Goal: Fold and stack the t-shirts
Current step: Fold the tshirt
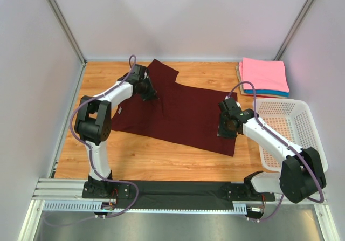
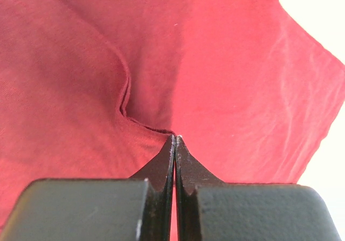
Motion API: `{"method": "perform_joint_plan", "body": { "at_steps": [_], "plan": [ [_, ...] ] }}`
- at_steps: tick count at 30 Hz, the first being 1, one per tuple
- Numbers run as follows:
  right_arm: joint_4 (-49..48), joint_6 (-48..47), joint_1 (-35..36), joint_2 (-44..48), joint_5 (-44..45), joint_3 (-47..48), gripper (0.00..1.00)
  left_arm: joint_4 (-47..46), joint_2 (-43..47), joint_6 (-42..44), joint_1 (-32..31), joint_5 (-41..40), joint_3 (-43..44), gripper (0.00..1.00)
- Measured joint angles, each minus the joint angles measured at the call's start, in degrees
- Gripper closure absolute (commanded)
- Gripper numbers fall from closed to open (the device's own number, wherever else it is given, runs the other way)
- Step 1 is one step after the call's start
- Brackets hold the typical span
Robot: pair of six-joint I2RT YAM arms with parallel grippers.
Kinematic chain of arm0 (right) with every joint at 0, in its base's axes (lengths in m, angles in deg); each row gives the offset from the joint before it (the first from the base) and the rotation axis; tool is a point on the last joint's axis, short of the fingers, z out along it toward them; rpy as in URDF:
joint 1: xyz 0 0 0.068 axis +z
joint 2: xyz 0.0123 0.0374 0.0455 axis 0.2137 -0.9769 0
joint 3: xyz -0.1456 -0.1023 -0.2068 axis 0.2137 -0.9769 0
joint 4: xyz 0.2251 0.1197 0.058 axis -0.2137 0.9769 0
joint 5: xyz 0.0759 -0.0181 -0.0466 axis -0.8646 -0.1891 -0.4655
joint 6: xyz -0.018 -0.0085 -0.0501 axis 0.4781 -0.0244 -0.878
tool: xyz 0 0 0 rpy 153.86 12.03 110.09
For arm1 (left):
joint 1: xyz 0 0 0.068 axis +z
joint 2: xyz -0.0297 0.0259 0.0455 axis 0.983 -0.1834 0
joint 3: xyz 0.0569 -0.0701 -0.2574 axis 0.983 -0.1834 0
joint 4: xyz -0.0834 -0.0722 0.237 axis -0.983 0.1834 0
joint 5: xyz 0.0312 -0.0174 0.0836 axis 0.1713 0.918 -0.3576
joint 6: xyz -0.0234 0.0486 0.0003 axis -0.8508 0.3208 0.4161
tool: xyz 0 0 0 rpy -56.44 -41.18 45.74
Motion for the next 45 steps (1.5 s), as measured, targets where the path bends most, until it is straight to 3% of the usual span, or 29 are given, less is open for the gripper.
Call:
{"method": "perform_joint_plan", "body": {
  "at_steps": [7,8,12,19,26,32,40,45],
  "plan": [
    [0.1,0.0,0.0,0.0,0.5,0.0,0.70,-2.3,-4.1,1.0,-0.5,3.3,1.5,0.98],
    [0.1,0.0,0.0,0.0,0.5,0.0,0.71,-2.5,-4.7,1.5,-0.7,4.0,1.6,0.95],
    [0.1,0.0,0.0,0.0,0.6,0.0,0.71,-1.9,-5.0,3.8,-1.0,5.9,2.5,0.69],
    [0.0,0.0,0.5,-0.1,0.2,0.0,0.70,6.5,-1.0,11.4,-1.1,2.5,8.0,0.64],
    [-3.0,1.1,2.1,-7.1,-3.7,-0.2,0.71,13.4,15.0,12.6,2.4,-4.6,-7.1,0.66],
    [-4.5,1.5,2.9,-9.4,-3.6,-3.1,0.72,18.9,21.0,11.8,8.5,-12.5,-22.3,0.64],
    [-5.1,2.6,2.9,-9.4,-1.8,-5.7,0.72,20.0,27.2,11.3,17.0,-16.5,-29.8,0.64],
    [-5.6,3.3,3.0,-8.9,-1.2,-6.3,0.73,18.2,26.7,10.3,18.4,-18.8,-31.1,0.65]
  ]
}}
